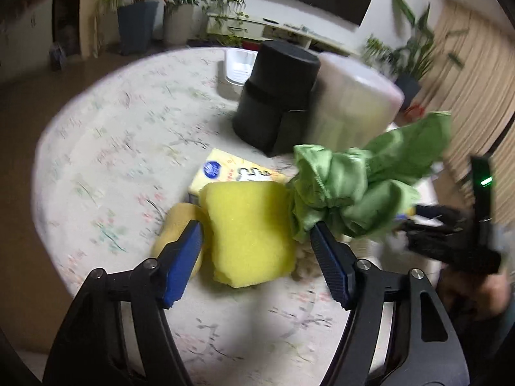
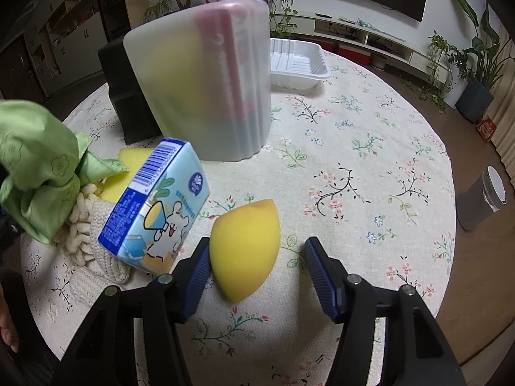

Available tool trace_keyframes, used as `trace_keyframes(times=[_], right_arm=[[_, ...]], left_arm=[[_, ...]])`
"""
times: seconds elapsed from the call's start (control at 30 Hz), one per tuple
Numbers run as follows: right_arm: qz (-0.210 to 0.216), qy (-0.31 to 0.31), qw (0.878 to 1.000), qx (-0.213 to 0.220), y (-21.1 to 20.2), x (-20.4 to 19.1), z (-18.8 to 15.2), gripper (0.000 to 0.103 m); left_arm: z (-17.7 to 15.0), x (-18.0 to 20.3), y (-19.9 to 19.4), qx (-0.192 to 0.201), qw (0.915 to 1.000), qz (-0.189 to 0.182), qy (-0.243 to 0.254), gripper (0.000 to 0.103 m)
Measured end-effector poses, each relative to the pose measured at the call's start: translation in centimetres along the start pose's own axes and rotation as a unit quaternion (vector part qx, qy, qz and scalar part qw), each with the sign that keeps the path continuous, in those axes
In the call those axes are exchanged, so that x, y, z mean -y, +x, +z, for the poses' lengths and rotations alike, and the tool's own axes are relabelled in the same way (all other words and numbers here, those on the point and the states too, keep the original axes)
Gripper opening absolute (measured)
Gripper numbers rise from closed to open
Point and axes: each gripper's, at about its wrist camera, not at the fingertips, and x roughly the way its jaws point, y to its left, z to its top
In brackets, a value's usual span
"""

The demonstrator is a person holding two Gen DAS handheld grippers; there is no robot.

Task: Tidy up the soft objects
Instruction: 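Reach the left gripper to the green cloth and grasp it, then lift the green cloth with the left gripper while the right gripper grasps the yellow egg sponge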

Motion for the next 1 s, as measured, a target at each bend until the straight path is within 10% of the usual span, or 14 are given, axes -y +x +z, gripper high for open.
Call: trace_keyframes(times=[0.23, 0.53, 0.73, 1.0], right_arm=[[0.003, 0.002, 1.0, 0.0, 0.0, -0.2, 0.1, 0.062], [0.001, 0.008, 1.0, -0.002, 0.3, 0.0, 0.4, 0.065], [0.005, 0.011, 1.0, -0.001, 0.4, 0.1, 0.5, 0.065], [0.004, 0.005, 1.0, 0.002, 0.3, -0.1, 0.3, 0.065]], left_arm=[[0.2, 0.2, -0.8, 0.011, 0.9969, -0.071, -0.032, 0.072], [1.9, 5.0, -3.5, 0.053, 0.9966, -0.008, 0.063, 0.089], [0.4, 8.4, -3.1, 0.036, 0.987, -0.045, 0.15, 0.09], [-6.0, 6.4, 0.0, -0.007, 0.9928, 0.002, 0.12, 0.087]])
